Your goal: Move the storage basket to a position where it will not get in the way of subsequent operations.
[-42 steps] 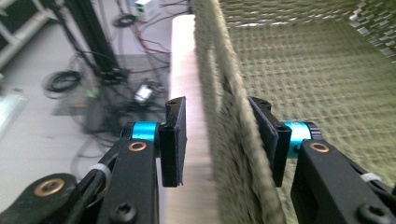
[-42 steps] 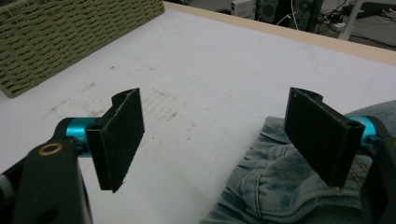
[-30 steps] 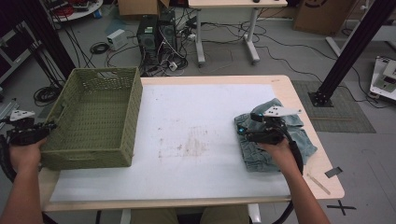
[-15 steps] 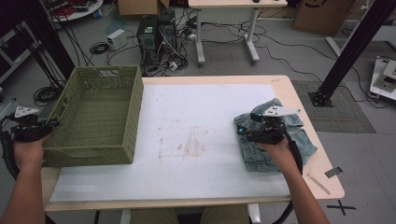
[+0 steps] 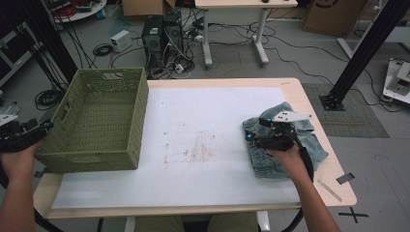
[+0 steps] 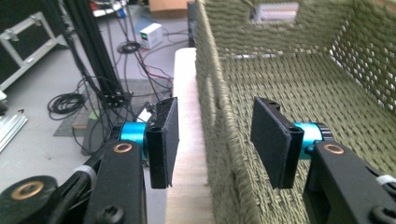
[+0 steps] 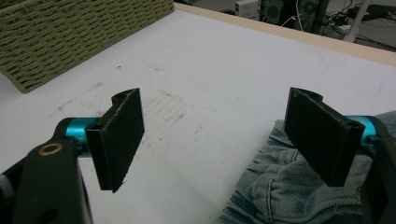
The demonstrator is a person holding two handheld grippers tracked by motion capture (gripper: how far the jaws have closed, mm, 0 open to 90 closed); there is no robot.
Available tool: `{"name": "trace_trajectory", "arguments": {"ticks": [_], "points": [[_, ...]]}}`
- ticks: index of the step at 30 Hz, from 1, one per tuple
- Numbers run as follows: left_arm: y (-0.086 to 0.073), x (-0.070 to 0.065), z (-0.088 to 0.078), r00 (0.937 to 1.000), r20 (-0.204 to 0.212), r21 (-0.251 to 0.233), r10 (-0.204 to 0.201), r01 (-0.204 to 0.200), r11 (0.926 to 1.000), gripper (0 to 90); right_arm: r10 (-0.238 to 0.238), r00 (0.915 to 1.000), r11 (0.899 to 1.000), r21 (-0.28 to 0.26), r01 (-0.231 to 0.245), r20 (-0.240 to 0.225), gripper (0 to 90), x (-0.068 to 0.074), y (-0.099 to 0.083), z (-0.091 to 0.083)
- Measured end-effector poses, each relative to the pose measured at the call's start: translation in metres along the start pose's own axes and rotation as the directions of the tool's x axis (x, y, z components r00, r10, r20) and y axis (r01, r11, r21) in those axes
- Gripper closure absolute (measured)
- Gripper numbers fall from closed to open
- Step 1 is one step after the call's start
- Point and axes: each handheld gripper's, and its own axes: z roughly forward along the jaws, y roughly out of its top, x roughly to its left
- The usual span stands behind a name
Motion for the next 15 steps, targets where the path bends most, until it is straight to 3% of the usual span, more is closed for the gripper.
{"name": "trace_trajectory", "arguments": {"ticks": [2,4,7,11,15], "points": [[0.002,-0.001,-0.005,0.9976,0.044,-0.025,-0.054,0.055,0.9982,42.6,-0.001,1.0,1.0,-0.001,0.001,0.001,20.8,0.0,0.0,-0.001],[0.004,-0.006,-0.01,0.9946,0.077,-0.038,-0.07,0.073,0.9966,36.4,0.002,1.0,1.0,-0.001,-0.002,0.002,20.7,0.0,0.0,-0.002],[0.007,-0.013,-0.015,0.9893,0.126,-0.071,-0.073,0.082,0.9941,29.0,0.0,1.0,1.0,-0.003,0.0,0.003,20.7,-0.001,0.0,-0.002],[0.008,-0.021,-0.016,0.9748,0.212,-0.097,-0.069,0.091,0.9911,25.9,0.0,1.0,1.0,0.001,0.0,0.005,20.7,-0.001,-0.001,-0.003],[0.012,-0.034,-0.015,0.97,0.241,-0.088,-0.029,0.052,0.9947,25.9,-0.004,1.0,1.0,0.001,0.004,0.007,20.8,-0.002,-0.002,-0.006]]}}
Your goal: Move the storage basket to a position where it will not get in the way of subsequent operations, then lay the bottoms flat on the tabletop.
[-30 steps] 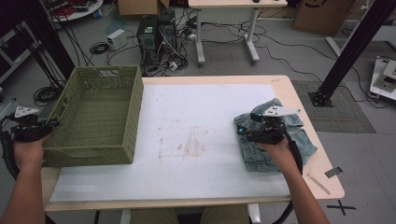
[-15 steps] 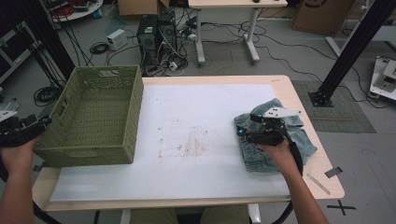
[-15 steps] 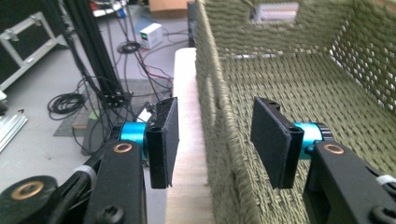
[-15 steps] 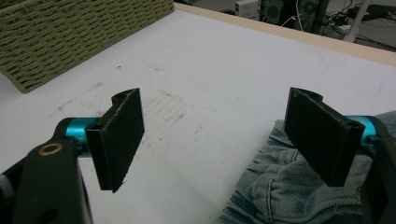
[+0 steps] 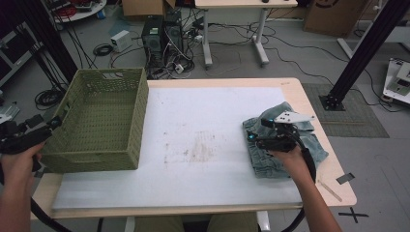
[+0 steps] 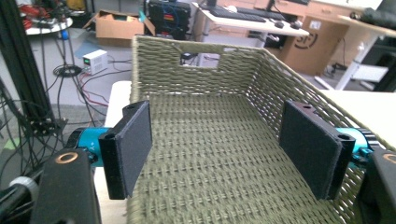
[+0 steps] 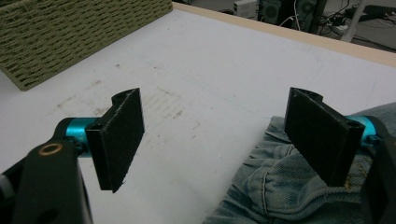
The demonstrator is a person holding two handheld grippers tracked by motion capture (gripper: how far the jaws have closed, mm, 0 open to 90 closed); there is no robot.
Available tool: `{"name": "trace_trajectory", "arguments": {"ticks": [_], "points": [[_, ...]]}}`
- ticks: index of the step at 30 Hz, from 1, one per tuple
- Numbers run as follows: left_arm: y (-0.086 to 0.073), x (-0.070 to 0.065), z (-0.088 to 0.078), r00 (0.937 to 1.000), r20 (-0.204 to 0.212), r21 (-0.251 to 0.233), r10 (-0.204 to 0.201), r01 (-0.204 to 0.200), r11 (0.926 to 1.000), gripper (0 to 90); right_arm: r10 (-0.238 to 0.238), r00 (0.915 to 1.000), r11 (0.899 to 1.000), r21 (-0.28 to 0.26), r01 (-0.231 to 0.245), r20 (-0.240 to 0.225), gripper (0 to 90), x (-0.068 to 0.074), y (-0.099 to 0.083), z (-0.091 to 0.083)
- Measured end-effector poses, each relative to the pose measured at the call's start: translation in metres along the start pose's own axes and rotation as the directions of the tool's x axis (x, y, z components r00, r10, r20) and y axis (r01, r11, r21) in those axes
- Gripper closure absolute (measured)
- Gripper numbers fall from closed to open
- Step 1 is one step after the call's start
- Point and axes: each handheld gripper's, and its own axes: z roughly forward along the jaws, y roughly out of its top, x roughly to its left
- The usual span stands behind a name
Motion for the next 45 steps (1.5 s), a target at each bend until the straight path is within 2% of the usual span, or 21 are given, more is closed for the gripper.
{"name": "trace_trajectory", "arguments": {"ticks": [4,9,15,22,31,34,37,40,43,45], "points": [[0.001,-0.016,0.003,0.9996,0.021,-0.016,0.018,-0.018,0.9997,21.5,0.008,1.0,1.0,-0.006,-0.008,0.002,20.7,-0.001,-0.001,-0.003],[0.002,-0.031,0.006,0.9987,0.034,-0.038,0.039,-0.038,0.9986,21.5,0.003,1.0,1.0,-0.011,-0.003,-0.005,20.7,-0.002,-0.001,-0.003],[-0.001,-0.047,0.014,0.9961,0.059,-0.022,0.066,-0.064,0.9977,21.5,0.002,1.0,1.0,-0.008,-0.003,-0.005,20.7,-0.003,0.0,-0.002],[-0.007,-0.064,0.022,0.9931,0.099,-0.005,0.063,-0.063,0.998,21.5,0.001,1.0,1.0,-0.006,-0.001,-0.008,20.7,-0.003,-0.002,-0.003],[0.0,-0.087,0.033,0.9872,0.136,0.011,0.083,-0.086,0.9963,21.5,0.012,0.9998,1.0,-0.024,-0.012,0.015,20.7,-0.006,0.0,-0.008],[0.003,-0.097,0.038,0.9819,0.164,0.018,0.096,-0.1,0.9948,21.5,0.018,0.9995,1.0,-0.026,-0.017,0.028,20.7,-0.007,-0.001,-0.01],[0.005,-0.108,0.042,0.9771,0.192,0.007,0.092,-0.095,0.9954,21.5,0.013,0.9991,1.0,-0.024,-0.012,0.041,20.8,-0.008,-0.002,-0.012],[0.005,-0.122,0.045,0.9686,0.234,0.013,0.082,-0.088,0.996,21.5,0.017,0.997,1.0,-0.016,-0.015,0.075,20.7,-0.009,-0.003,-0.015],[0.005,-0.137,0.049,0.9599,0.269,0.01,0.078,-0.083,0.9965,21.4,0.003,0.9905,1.0,-0.011,-0.001,0.138,20.7,-0.01,-0.004,-0.018],[0.005,-0.149,0.053,0.9522,0.293,0.013,0.085,-0.093,0.9955,21.5,0.01,0.9893,1.0,-0.011,-0.008,0.146,20.7,-0.013,-0.005,-0.021]]}}
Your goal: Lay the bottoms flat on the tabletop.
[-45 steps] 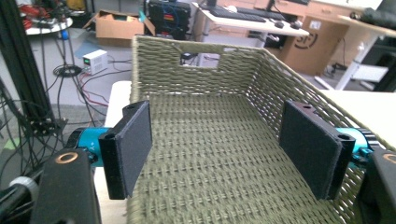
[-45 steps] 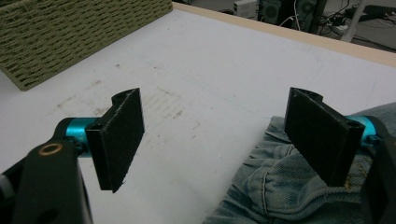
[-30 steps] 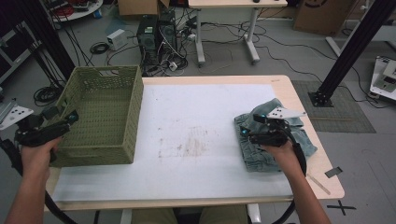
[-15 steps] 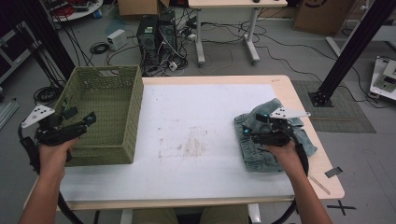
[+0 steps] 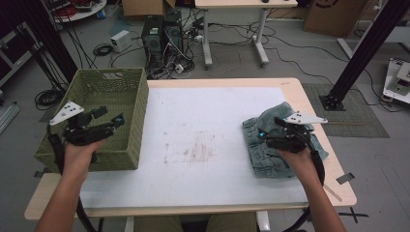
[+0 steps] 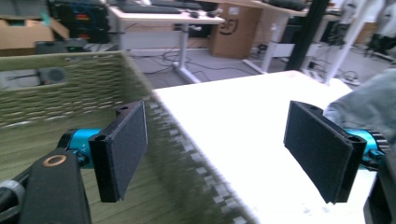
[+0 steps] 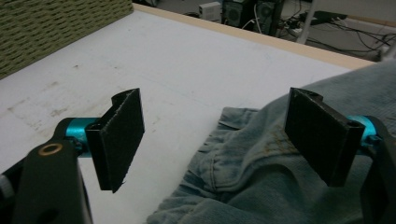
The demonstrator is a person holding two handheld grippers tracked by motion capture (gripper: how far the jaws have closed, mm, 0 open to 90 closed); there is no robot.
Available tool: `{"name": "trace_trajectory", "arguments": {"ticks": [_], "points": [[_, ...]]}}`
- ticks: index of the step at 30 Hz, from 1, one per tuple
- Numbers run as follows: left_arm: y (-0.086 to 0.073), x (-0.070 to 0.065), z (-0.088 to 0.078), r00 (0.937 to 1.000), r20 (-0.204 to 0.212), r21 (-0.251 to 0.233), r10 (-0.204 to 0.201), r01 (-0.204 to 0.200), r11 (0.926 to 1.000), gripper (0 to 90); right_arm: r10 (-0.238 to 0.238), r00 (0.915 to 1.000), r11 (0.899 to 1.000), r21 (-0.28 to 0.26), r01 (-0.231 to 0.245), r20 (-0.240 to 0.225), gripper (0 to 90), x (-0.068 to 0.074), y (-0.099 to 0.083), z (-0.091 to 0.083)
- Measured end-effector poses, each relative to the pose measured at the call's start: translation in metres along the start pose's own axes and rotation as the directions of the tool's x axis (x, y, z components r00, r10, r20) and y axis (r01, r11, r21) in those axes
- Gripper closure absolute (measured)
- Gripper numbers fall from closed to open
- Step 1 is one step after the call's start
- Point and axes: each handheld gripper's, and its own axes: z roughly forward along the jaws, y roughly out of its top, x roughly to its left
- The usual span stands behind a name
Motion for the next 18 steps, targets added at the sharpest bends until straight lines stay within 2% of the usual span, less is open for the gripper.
{"name": "trace_trajectory", "arguments": {"ticks": [3,6,10,14,18], "points": [[0.0,-0.012,0.014,0.9996,0.026,0.008,0.007,-0.008,0.9999,21.5,0.006,1.0,1.0,-0.003,-0.006,0.003,20.7,-0.005,0.0,-0.006],[0.0,-0.026,0.027,0.9984,0.055,0.001,0.009,-0.009,1.0,21.5,0.002,0.9994,1.0,0.0,-0.002,0.035,20.7,-0.011,0.001,-0.012],[-0.001,-0.043,0.044,0.9947,0.096,0.011,0.035,-0.036,0.9993,21.5,0.002,0.9966,1.0,0.012,-0.003,0.083,20.8,-0.018,-0.001,-0.018],[-0.006,-0.06,0.058,0.9884,0.124,0.026,0.088,-0.092,0.9955,21.5,-0.016,0.988,0.999,0.054,0.008,0.154,20.8,-0.025,-0.006,-0.017],[-0.012,-0.072,0.069,0.9828,0.153,0.026,0.104,-0.109,0.9937,21.8,-0.008,0.9822,0.993,0.116,-0.014,0.188,20.8,-0.031,-0.013,-0.007]]}}
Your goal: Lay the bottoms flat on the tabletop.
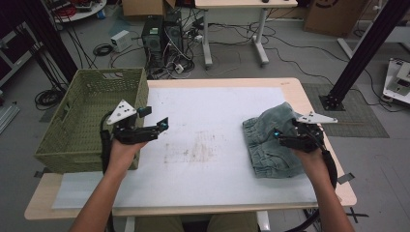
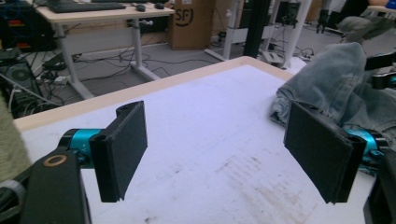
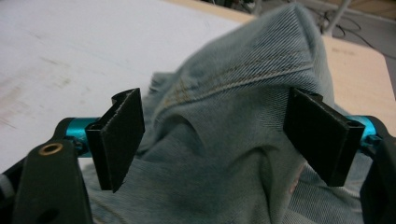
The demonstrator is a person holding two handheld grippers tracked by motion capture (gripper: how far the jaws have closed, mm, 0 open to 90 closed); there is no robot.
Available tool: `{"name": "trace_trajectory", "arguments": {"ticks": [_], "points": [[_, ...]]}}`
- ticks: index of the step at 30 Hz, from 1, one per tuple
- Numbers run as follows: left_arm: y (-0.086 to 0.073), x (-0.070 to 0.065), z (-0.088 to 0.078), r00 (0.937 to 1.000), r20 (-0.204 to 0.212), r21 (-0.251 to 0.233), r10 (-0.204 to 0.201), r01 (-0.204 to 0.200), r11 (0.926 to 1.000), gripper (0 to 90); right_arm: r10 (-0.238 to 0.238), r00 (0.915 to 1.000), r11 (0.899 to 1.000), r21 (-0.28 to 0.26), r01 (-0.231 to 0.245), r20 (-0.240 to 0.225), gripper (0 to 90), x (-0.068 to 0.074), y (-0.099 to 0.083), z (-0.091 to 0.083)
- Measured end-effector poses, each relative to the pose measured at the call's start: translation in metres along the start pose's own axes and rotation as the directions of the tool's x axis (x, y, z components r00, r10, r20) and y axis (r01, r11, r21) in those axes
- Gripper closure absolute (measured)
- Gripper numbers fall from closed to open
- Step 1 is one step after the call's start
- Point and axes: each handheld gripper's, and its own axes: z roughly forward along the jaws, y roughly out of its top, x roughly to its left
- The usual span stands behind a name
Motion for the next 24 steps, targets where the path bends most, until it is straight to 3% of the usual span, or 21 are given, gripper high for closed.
{"name": "trace_trajectory", "arguments": {"ticks": [3,11,21,24], "points": [[-0.004,-0.005,0.008,0.9996,0.01,0.004,0.025,-0.025,0.9997,21.9,0.006,1.0,0.999,0.033,-0.006,-0.003,20.7,-0.001,-0.003,0.011],[-0.023,-0.011,0.023,0.9994,0.032,0.024,0.015,-0.016,0.9996,21.9,0.003,1.0,0.991,0.131,-0.003,0.003,23.2,0.0,-0.009,0.048],[-0.039,-0.016,0.037,0.9986,0.053,0.061,0.007,-0.011,0.9981,24.8,-0.013,0.9979,0.981,0.193,0.025,-0.063,64.1,0.004,-0.02,0.068],[-0.043,-0.017,0.04,0.9985,0.055,0.069,0.007,-0.011,0.9976,25.0,-0.042,0.9947,0.977,0.205,0.06,-0.094,76.6,0.009,-0.018,0.071]]}}
